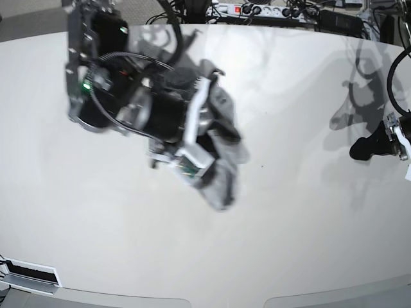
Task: Layout the t-shirt on the table in an organized manner, then fold the t-shirt properly
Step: 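Fold the lifted bundle over onto itself with both grippers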
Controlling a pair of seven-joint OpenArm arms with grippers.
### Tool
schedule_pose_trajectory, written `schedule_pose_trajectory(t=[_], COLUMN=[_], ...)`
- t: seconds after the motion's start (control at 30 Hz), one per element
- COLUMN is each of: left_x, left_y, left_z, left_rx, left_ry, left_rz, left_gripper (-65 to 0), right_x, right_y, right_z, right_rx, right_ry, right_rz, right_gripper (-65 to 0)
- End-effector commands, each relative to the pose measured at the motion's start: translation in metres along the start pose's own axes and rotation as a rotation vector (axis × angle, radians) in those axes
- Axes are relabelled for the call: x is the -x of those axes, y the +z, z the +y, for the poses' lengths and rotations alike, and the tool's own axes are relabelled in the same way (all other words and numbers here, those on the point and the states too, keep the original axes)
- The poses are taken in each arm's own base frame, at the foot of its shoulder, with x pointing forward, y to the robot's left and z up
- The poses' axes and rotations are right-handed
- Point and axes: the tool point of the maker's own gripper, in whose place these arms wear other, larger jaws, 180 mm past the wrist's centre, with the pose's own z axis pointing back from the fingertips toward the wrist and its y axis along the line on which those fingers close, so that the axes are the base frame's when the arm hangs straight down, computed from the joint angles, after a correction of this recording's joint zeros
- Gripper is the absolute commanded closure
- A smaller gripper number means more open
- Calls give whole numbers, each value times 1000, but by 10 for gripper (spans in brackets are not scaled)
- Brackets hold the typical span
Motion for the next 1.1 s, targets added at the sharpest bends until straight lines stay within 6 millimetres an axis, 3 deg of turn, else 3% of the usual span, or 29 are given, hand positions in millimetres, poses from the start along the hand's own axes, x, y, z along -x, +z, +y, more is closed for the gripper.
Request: schedule_pose_trajectory(t=[0.0, 0.03, 0.07, 0.23, 0.37, 0.43, 0.57, 0.73, 0.8, 0.93, 1.07], left_x=[-21, -21, -21, -18, -5, 4, 24, 58, 76, 116, 167], left_y=[8, 9, 9, 9, 2, -6, -33, -73, -89, -119, -141], left_z=[-5, -5, -5, -5, -8, -16, -50, -124, -145, -173, -186], left_rx=[9, 10, 10, 9, 23, 42, 129, 323, 357, 396, 411], left_ry=[-38, -38, -38, -39, -46, -69, -165, -332, -405, -512, -627], left_rz=[-49, -50, -50, -31, 48, 102, 221, 345, 393, 470, 594], left_gripper=[0, 0, 0, 0, 0, 0, 0, 0, 0, 0, 0], right_x=[-20, -25, -29, -50, -42, -38, -12, 23, 36, 65, 94], right_y=[1, 1, 3, 17, 24, 28, 29, 17, 9, -4, -16], right_z=[1, 1, 0, -1, -28, -46, -88, -131, -147, -175, -183], right_rx=[-9, -11, -10, 9, 103, 159, 247, 244, 238, 237, 206], right_ry=[42, 63, 82, 133, 113, 99, 104, 26, -19, -58, -78], right_rz=[-56, -53, -47, -93, -73, -85, 11, 126, 173, 308, 434], right_gripper=[-333, -413, -451, -449, -442, -365, 0, 0, 0, 0, 0])
